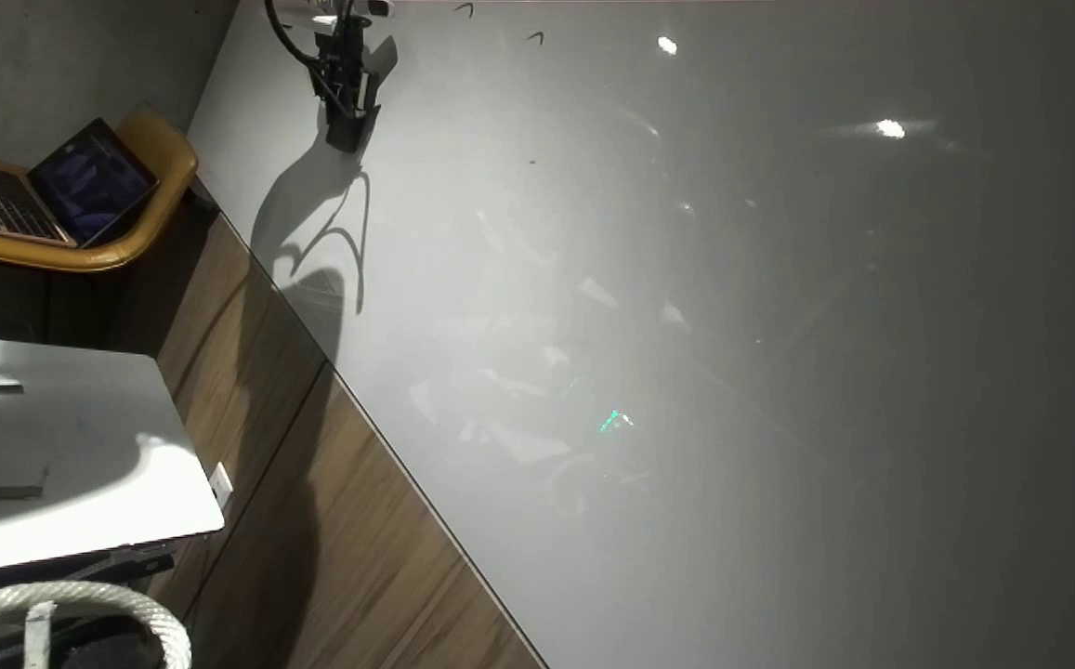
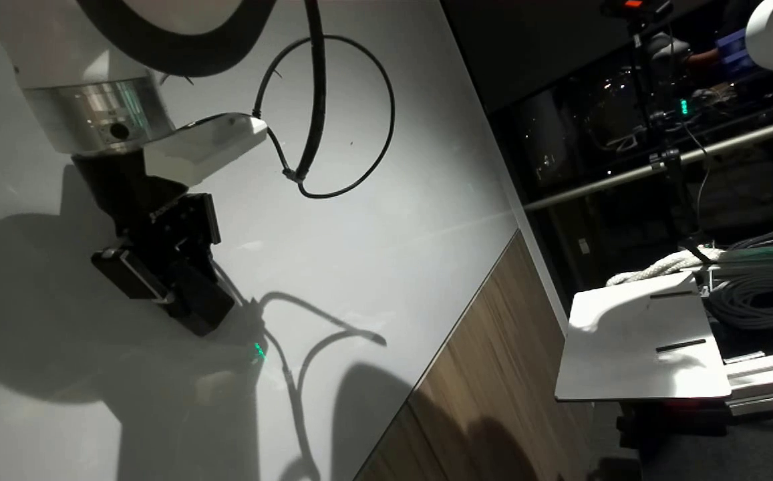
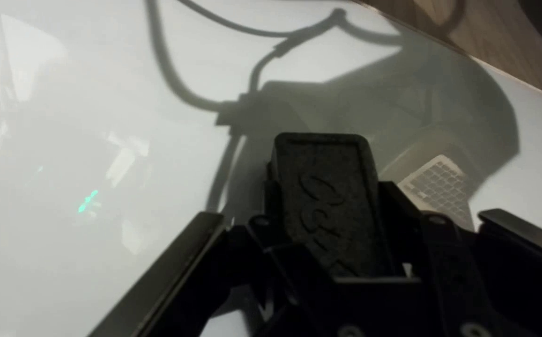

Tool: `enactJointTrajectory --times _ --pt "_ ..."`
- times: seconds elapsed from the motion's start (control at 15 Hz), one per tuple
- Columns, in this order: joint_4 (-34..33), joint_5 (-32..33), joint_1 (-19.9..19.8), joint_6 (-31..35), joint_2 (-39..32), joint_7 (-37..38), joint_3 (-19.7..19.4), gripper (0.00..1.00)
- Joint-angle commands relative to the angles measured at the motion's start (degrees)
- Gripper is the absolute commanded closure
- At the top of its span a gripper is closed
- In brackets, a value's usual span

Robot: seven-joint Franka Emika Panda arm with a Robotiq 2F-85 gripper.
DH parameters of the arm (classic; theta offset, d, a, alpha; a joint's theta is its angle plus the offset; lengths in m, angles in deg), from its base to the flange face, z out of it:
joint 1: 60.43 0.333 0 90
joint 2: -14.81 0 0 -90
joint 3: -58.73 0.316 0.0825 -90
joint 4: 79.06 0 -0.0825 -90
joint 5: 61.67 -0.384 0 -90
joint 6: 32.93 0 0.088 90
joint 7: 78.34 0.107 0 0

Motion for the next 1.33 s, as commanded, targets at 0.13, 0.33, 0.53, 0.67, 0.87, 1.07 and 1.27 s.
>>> enactJointTrajectory --times 0.13,0.33,0.53,0.67,0.87,1.07,1.27 --pt "-5.31 1.00 -0.25 -0.91 -1.35 -6.70 -1.56 0.71" --pt "-3.83 2.04 -1.22 -2.79 3.44 -8.62 -2.45 0.71" --pt "-4.79 2.84 -1.75 -4.85 6.79 -8.57 -3.02 0.71" --pt "-6.41 3.26 -2.33 -6.69 8.72 -9.51 -3.34 0.71" --pt "-9.96 3.81 -3.29 -9.73 11.09 -11.52 -4.23 0.71" --pt "-14.31 4.16 -4.64 -12.54 12.76 -13.88 -5.46 0.71" --pt "-17.44 2.71 -7.63 -13.90 14.16 -16.78 -7.00 0.71"
